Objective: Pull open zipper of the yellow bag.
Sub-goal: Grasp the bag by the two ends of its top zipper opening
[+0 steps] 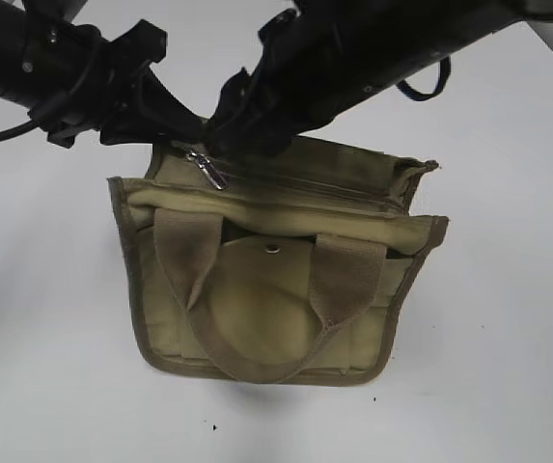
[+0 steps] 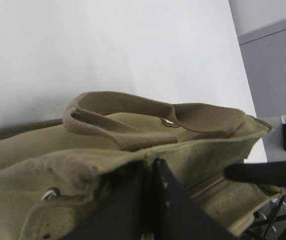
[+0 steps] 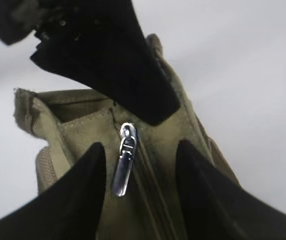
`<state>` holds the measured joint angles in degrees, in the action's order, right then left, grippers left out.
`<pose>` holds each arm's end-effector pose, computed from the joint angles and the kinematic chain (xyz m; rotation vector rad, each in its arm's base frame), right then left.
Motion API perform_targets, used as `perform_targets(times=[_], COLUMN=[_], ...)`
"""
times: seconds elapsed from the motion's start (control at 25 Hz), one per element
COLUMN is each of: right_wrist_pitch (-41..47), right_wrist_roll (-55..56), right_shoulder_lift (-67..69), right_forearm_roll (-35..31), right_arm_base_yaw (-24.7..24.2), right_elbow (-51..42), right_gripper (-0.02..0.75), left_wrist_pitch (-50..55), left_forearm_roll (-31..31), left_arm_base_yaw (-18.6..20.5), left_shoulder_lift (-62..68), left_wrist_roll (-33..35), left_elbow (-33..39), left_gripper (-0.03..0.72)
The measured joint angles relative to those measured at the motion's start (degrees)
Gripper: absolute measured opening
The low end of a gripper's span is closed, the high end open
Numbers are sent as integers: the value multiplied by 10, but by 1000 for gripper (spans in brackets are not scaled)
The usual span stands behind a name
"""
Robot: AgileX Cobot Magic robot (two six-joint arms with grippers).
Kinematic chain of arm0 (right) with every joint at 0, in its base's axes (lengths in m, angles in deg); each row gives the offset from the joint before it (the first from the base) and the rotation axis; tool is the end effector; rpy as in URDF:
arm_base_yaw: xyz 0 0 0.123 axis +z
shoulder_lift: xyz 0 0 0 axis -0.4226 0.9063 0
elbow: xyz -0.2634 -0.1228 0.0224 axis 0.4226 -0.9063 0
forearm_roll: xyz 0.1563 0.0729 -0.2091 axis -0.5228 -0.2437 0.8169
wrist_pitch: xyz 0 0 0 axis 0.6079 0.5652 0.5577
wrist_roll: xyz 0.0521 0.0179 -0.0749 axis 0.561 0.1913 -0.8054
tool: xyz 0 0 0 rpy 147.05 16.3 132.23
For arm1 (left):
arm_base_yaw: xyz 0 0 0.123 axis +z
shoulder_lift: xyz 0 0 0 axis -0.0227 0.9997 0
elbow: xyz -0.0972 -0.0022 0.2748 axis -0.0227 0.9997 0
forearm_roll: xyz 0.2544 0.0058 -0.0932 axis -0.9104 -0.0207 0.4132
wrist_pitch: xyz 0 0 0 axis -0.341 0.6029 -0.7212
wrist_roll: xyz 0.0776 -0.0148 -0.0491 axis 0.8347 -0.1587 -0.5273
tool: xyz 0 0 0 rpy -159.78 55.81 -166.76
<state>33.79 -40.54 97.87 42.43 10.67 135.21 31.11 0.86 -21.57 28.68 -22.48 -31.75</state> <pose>0.3029 0.2485 0.2847 -1.2091 1.9992 0.4571 0.3139 -0.1712 0.2709 0.2424 2.5305 -1.0341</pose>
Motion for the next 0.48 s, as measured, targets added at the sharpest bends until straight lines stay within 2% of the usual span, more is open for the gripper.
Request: perform_targets(times=[0.2,0.48], right_wrist_pitch=[3,5], right_wrist_roll=[0,13], right_shoulder_lift=[28,30], right_forearm_roll=[47,70], right_arm_base_yaw=[20,23], right_elbow=[18,22], right_gripper=[362,362], left_wrist_pitch=[29,41], left_forearm_roll=[-7,-9], left_arm_base_yaw=[0,0], left_shoulder_lift=[2,3], left_wrist_roll=[-3,-5], left_elbow=[-21,-29], left_gripper=[3,4])
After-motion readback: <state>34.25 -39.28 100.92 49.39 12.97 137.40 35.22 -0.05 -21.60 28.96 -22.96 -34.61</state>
